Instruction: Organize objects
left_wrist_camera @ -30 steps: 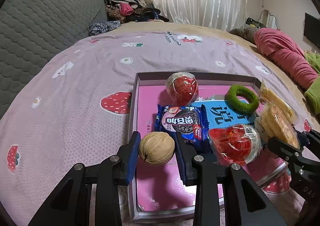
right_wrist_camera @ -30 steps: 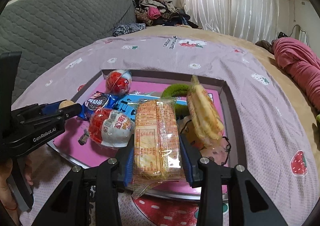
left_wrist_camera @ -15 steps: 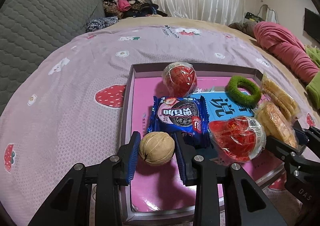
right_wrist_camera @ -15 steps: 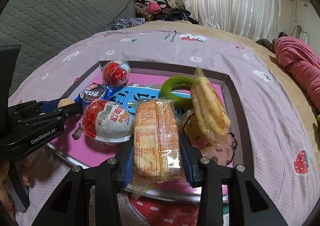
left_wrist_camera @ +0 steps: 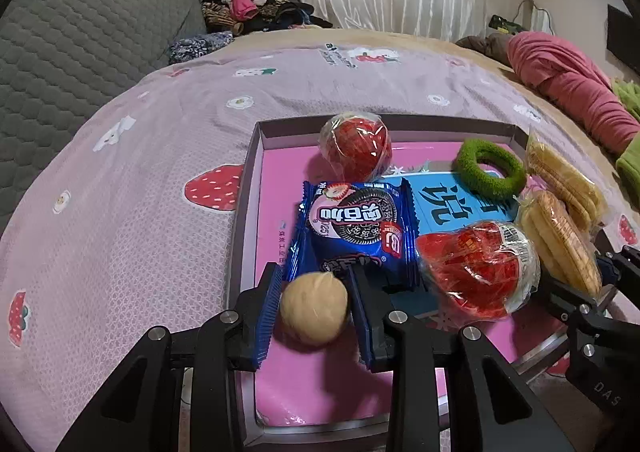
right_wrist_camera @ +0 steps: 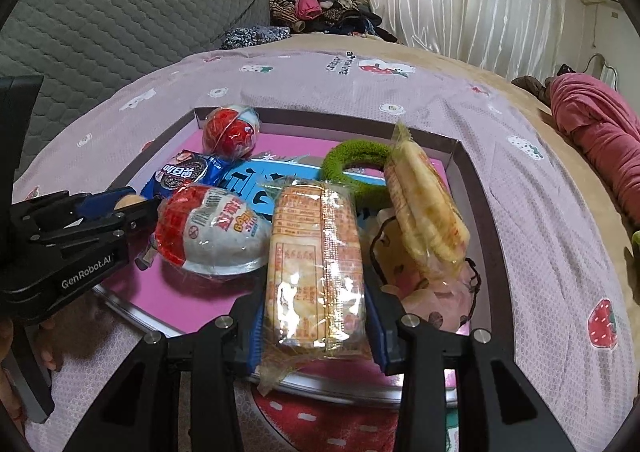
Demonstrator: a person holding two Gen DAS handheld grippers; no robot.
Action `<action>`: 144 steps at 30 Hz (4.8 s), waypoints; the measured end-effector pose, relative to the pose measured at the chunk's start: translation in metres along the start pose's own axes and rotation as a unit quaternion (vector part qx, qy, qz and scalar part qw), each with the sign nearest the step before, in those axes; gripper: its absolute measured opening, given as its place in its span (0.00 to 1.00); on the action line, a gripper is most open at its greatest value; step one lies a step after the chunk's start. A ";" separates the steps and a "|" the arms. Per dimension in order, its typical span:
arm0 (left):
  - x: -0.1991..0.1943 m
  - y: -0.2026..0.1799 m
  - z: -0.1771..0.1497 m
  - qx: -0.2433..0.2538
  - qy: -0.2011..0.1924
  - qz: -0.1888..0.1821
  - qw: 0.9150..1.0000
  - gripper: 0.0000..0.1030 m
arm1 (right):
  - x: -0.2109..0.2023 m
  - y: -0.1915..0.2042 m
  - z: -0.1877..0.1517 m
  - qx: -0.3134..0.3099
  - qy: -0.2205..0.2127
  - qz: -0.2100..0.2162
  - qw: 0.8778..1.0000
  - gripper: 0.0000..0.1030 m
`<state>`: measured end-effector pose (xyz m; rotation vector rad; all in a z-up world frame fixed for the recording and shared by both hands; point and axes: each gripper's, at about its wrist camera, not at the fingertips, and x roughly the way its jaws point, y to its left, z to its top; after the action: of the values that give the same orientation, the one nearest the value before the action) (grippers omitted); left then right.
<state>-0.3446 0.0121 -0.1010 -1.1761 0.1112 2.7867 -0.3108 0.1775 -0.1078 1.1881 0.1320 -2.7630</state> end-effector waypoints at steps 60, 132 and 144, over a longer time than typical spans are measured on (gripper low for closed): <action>-0.088 0.012 0.018 -0.029 -0.061 -0.005 0.998 0.93 | -0.109 -0.008 0.017 0.032 -0.145 -0.032 0.988 0.99; -0.303 0.009 -0.080 -0.042 -0.087 0.059 0.994 0.93 | -0.280 0.007 -0.061 0.047 -0.134 -0.054 0.988 1.00; -0.280 0.010 -0.105 -0.050 -0.065 0.042 0.996 0.93 | -0.258 0.002 -0.083 0.058 -0.108 -0.051 0.991 1.00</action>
<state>-0.0778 -0.0310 0.0270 -1.0287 0.0105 2.9650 -0.0759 0.2088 0.0229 0.9203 0.0107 -3.0033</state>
